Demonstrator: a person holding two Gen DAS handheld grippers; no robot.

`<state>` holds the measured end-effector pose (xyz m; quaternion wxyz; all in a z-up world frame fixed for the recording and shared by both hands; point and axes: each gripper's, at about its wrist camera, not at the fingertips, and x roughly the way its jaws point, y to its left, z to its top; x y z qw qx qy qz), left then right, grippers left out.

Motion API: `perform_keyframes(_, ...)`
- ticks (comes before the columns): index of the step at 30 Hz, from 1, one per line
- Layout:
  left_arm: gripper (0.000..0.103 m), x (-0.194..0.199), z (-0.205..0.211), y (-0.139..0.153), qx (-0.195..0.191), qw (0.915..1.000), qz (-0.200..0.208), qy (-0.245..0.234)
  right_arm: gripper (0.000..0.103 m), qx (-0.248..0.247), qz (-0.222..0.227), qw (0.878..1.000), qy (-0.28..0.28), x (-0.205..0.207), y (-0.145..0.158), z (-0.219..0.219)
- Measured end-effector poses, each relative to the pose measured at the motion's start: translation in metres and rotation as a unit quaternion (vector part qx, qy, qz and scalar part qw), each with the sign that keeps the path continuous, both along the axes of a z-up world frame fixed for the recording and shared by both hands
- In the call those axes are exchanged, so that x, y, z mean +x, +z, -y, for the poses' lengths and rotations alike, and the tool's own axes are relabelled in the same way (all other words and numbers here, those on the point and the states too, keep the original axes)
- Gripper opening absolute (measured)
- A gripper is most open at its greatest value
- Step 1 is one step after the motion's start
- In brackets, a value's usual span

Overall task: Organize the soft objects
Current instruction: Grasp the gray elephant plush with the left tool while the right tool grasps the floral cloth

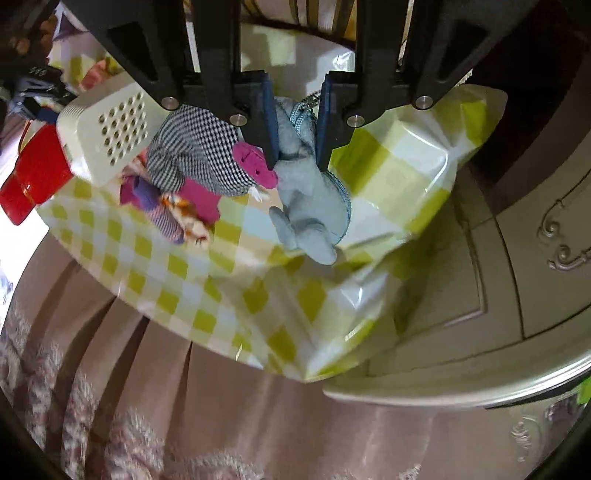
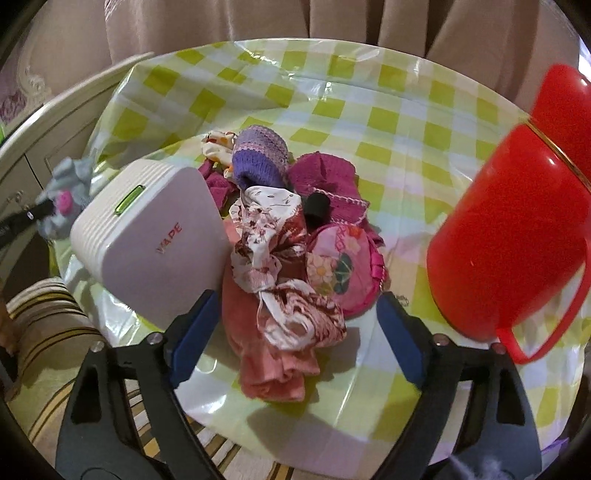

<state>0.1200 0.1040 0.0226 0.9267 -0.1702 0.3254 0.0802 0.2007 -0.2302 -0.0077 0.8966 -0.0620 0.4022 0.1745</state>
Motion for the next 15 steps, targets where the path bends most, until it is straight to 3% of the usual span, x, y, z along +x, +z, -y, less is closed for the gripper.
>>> perform_keyframes(6, 0.02, -0.008, -0.005, 0.009, -0.011, 0.9989, 0.045, 0.011, 0.073, -0.028, 0.003, 1.0, 0.014, 0.011, -0.006, -0.014)
perform_keyframes(15, 0.02, -0.013, -0.009, 0.012, -0.017, 0.9979, 0.06, 0.016, 0.037, -0.039, -0.008, 0.998, 0.04, 0.022, -0.017, -0.031)
